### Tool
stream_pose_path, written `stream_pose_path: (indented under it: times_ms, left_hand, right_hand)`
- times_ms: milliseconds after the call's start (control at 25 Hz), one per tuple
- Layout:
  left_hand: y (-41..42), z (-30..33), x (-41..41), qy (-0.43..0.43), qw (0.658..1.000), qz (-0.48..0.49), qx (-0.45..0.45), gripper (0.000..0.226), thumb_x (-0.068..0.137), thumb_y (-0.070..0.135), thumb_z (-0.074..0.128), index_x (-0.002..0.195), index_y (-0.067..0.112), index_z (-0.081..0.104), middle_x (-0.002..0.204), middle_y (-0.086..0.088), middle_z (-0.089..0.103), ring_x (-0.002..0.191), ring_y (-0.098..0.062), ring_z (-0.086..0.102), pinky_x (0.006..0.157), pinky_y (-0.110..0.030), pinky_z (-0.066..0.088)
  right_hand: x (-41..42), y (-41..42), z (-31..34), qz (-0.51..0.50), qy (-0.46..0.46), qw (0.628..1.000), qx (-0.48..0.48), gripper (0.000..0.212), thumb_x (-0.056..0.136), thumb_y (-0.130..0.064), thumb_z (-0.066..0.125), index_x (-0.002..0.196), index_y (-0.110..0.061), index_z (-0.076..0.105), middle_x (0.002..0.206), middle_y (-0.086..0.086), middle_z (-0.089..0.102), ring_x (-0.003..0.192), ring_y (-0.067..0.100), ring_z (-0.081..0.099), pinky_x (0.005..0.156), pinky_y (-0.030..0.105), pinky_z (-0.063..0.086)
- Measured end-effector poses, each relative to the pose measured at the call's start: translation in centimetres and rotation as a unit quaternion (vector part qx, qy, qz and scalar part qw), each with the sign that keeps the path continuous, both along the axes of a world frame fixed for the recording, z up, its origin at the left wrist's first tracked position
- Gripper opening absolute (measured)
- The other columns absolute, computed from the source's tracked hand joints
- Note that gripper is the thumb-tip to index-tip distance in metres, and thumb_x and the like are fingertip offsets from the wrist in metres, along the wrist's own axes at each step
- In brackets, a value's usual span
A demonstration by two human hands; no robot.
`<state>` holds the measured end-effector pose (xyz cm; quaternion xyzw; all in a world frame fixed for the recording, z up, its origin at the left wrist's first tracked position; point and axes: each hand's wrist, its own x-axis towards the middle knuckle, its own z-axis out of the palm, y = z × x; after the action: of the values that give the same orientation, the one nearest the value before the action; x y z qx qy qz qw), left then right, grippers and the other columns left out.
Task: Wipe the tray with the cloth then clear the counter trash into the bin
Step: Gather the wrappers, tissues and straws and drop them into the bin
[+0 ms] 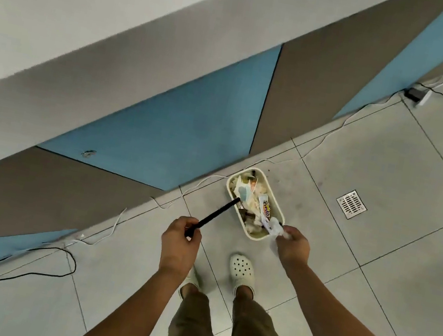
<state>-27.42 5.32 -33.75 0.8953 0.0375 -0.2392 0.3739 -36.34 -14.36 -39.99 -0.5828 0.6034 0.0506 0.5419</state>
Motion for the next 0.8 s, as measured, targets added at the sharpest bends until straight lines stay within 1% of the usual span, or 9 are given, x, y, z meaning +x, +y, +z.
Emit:
stream_pose_path:
  times_ms: [80, 160, 240, 320, 400, 480, 560, 640, 800]
  left_hand:
    - [-1.1, -2.0, 0.0, 0.009, 0.999, 0.03, -0.011, 0.014, 0.086, 0.001, 0.059, 0.093, 0.013, 0.06, 0.089, 0.001, 0.061, 0.08, -0.008, 0.057, 0.06, 0.004, 0.039]
    - [-2.1, -4.4, -0.2, 0.021, 0.998, 0.049, -0.015, 0.014, 0.085, 0.001, 0.061, 0.093, 0.013, 0.059, 0.084, 0.004, 0.06, 0.077, -0.006, 0.056, 0.058, 0.005, 0.038]
    - [-3.0, -6.8, -0.3, 0.026, 0.997, 0.067, -0.017, 0.014, 0.085, 0.001, 0.061, 0.097, 0.009, 0.059, 0.083, 0.005, 0.059, 0.077, -0.007, 0.056, 0.059, 0.005, 0.039]
    - [-3.9, -8.9, -0.3, 0.019, 0.997, 0.068, -0.014, 0.015, 0.087, 0.001, 0.058, 0.1, 0.007, 0.059, 0.085, 0.004, 0.06, 0.079, -0.008, 0.057, 0.061, 0.005, 0.039]
    - [-4.7, -10.5, -0.4, 0.004, 1.0, 0.03, -0.002, 0.016, 0.09, 0.0, 0.052, 0.104, 0.005, 0.058, 0.091, -0.002, 0.061, 0.08, -0.011, 0.056, 0.063, 0.005, 0.037]
    - [-5.4, -12.3, -0.5, -0.002, 0.999, -0.032, 0.019, 0.019, 0.091, 0.001, 0.049, 0.107, 0.004, 0.058, 0.097, -0.009, 0.063, 0.085, -0.018, 0.059, 0.067, 0.001, 0.037]
    - [-5.7, -13.6, -0.5, 0.011, 0.995, -0.086, 0.046, 0.021, 0.093, 0.005, 0.048, 0.111, 0.005, 0.058, 0.104, -0.012, 0.066, 0.096, -0.023, 0.063, 0.075, -0.008, 0.04]
    - [-6.0, -14.6, -0.5, 0.025, 0.989, -0.129, 0.072, 0.023, 0.094, 0.009, 0.047, 0.115, 0.008, 0.057, 0.111, -0.013, 0.066, 0.104, -0.025, 0.063, 0.078, -0.015, 0.043]
    - [-6.5, -16.1, -0.2, 0.008, 0.963, -0.236, 0.127, 0.028, 0.096, 0.015, 0.044, 0.121, 0.01, 0.055, 0.117, -0.012, 0.064, 0.107, -0.025, 0.063, 0.086, -0.024, 0.05]
  right_hand:
    - [0.2, -0.4, -2.3, 0.004, 0.006, 1.0, 0.008, 0.015, 0.082, -0.02, 0.066, 0.094, -0.011, 0.068, 0.074, 0.001, 0.06, 0.067, 0.016, 0.055, 0.05, 0.014, 0.042]
    - [0.5, -0.9, -4.8, 0.001, 0.023, 0.999, 0.023, 0.017, 0.081, -0.026, 0.067, 0.095, -0.015, 0.067, 0.079, 0.001, 0.061, 0.072, 0.018, 0.057, 0.061, 0.018, 0.042]
    - [0.6, -1.4, -7.2, 0.001, 0.038, 0.999, 0.032, 0.018, 0.082, -0.019, 0.066, 0.099, -0.013, 0.066, 0.085, 0.003, 0.06, 0.078, 0.021, 0.056, 0.068, 0.023, 0.04]
    - [0.8, -1.8, -9.5, 0.016, 0.051, 0.998, 0.031, 0.022, 0.082, -0.011, 0.063, 0.104, -0.01, 0.065, 0.09, 0.006, 0.061, 0.084, 0.026, 0.059, 0.07, 0.024, 0.041]
    - [1.0, -2.3, -11.1, 0.029, 0.053, 0.998, 0.031, 0.027, 0.082, -0.007, 0.06, 0.108, -0.009, 0.064, 0.1, 0.012, 0.065, 0.094, 0.03, 0.061, 0.074, 0.026, 0.045]
    - [1.3, -2.6, -12.8, 0.047, 0.064, 0.996, 0.032, 0.031, 0.083, -0.008, 0.058, 0.112, -0.011, 0.064, 0.108, 0.013, 0.065, 0.098, 0.029, 0.061, 0.077, 0.027, 0.046]
    - [1.5, -2.6, -14.2, 0.066, 0.078, 0.994, 0.033, 0.031, 0.083, -0.011, 0.056, 0.113, -0.013, 0.063, 0.109, 0.012, 0.065, 0.098, 0.029, 0.061, 0.075, 0.026, 0.045]
    - [1.6, -2.7, -15.4, 0.067, 0.085, 0.994, 0.034, 0.029, 0.084, -0.013, 0.055, 0.113, -0.013, 0.062, 0.109, 0.012, 0.064, 0.097, 0.029, 0.06, 0.074, 0.026, 0.044]
    - [2.1, -2.7, -17.0, 0.08, 0.078, 0.994, 0.008, 0.024, 0.085, -0.016, 0.055, 0.107, -0.009, 0.063, 0.103, 0.013, 0.065, 0.092, 0.029, 0.06, 0.073, 0.026, 0.044]
